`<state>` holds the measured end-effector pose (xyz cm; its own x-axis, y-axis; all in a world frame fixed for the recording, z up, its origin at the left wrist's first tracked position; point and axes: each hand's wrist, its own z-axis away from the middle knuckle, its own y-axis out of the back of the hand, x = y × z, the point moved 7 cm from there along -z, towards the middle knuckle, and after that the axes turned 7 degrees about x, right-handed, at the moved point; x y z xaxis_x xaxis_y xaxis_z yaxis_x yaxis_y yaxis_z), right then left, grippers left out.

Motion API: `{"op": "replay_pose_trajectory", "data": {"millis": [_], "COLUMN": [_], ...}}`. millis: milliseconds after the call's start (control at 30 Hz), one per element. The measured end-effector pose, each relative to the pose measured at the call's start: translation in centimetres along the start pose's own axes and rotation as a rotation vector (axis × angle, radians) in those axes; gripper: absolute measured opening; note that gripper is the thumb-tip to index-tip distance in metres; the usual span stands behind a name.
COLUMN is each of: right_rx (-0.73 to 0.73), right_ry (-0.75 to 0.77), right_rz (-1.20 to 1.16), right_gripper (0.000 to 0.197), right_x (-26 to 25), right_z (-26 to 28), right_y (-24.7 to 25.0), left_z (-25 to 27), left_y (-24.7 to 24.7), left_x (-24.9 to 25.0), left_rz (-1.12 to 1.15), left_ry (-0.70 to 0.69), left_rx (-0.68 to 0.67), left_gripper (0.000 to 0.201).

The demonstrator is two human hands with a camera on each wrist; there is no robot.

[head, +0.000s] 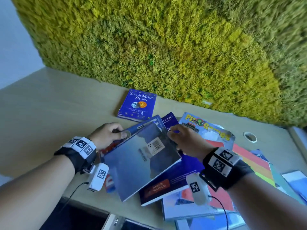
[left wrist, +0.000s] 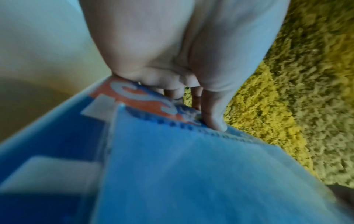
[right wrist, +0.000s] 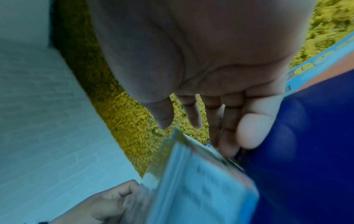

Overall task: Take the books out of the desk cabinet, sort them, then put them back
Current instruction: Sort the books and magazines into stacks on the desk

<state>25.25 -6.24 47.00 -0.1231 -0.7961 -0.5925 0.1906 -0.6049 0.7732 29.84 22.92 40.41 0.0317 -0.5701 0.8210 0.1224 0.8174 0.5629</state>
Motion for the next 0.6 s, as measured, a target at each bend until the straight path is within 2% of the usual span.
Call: {"op": "replay_pose_trajectory", "data": {"millis": [133, 167, 200, 267, 367, 433, 500, 533, 600], "right_rx": [0.030, 0.019, 0.015, 0.014, 0.052, 0.074, 0.057, 0.035, -0.006], "right_ry": [-0.010, -0.007, -0.007, 0.002, 0.052, 0.063, 0.101, 0.112, 0.107], "right_rz": [-0.129, -0.166, -0.182, -0.107, 0.157, 0.182, 0.173, 0.214, 0.340], "right_gripper": [0.028, 0.027, 0.030, 0.033, 0.034, 0.047, 0.073, 0.078, 0.068], "right_x": [-0.7, -1.2, -1.6, -2.1, -1.1, -0.4, -0.4, -0.4, -0.8], "right_z": [-1.8, -1.9, -2.1, -2.3, -2.9, -2.9, -2.9, -3.1, -3.7], "right_y": [1.8, 2.0, 2.2, 2.1, 1.4, 1.3, 1.3, 1.3, 0.9], "left_z": [-1.3, -1.5, -1.6, -1.6, 0.0, 2.0, 3.4, 4.1, 5.3], "left_y": [0.5, 0.4, 0.4, 0.1, -2.4, -4.5, -5.5, -5.4, -4.6], "left_x": [4.5, 5.0, 5.3, 4.7, 4.1, 4.3, 3.8, 3.3, 2.1], "left_rz": [-0.145, -0.195, -0.235, -0.302, -0.389, -0.459, -0.483, -0.486, -0.483], "left_ry": [-0.076, -0.070, -0.058, -0.006, 0.043, 0.008, -0.048, -0.064, -0.113], "left_rx": [0.083, 0.104, 0.128, 0.153, 0.070, 0.005, 0.011, 0.053, 0.176], "left_gripper": [0.016, 0.016, 0.024, 0.052, 0.085, 0.087, 0.080, 0.075, 0.070]}}
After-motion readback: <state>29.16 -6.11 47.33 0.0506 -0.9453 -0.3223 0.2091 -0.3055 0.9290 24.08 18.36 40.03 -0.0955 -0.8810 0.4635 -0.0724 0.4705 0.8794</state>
